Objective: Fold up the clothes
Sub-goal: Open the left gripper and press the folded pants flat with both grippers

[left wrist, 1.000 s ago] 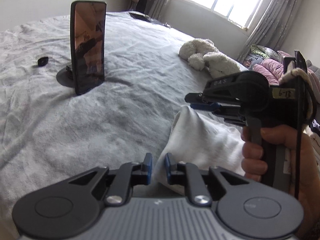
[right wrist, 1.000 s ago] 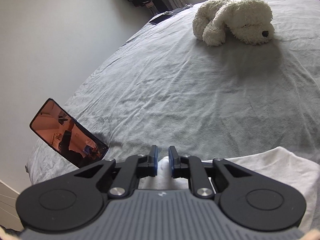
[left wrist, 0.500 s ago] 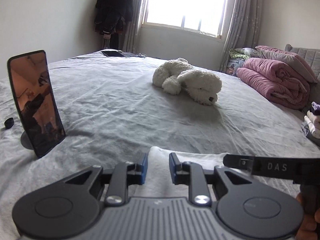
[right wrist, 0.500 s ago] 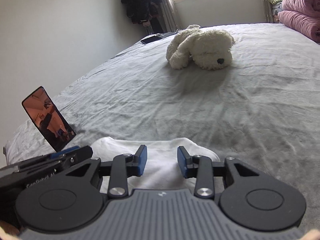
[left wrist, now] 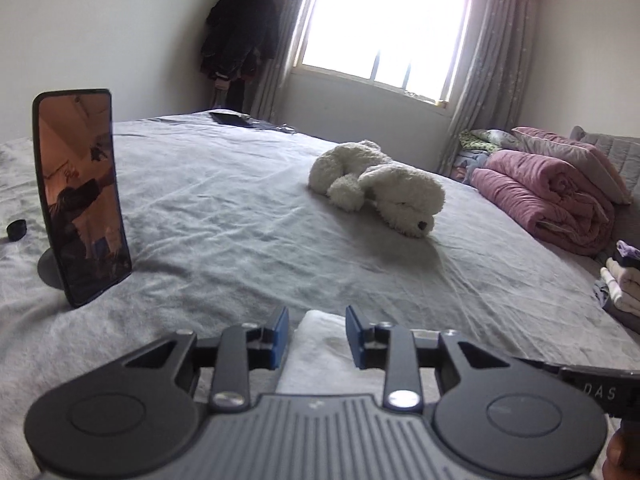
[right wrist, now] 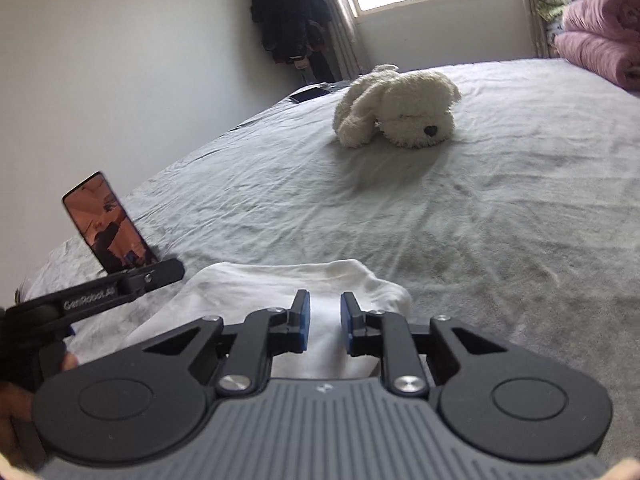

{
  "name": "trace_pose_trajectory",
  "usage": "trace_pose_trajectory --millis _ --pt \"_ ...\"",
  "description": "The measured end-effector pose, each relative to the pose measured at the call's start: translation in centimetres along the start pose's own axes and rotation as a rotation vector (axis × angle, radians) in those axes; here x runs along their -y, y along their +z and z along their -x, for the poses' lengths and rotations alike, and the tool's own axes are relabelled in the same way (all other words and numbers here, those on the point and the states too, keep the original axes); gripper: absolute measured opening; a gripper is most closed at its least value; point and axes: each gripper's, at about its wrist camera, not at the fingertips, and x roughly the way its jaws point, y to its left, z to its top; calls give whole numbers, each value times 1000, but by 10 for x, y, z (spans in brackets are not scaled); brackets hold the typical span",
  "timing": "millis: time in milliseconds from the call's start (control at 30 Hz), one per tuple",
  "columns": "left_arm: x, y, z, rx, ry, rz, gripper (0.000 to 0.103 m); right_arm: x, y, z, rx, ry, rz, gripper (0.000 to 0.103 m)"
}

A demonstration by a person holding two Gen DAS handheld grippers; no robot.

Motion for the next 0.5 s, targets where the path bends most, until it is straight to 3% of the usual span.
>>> trace_pose_trajectory --millis 133,300,500 --pt "6 -10 6 -28 -31 -88 32 -27 -13 4 -30 0 98 22" --pt "9 -27 11 -78 -25 -199 32 -30 -33 12 -72 -58 100 22" --pt "4 -29 31 -101 12 -265 33 -38 -51 40 -76 -91 88 24"
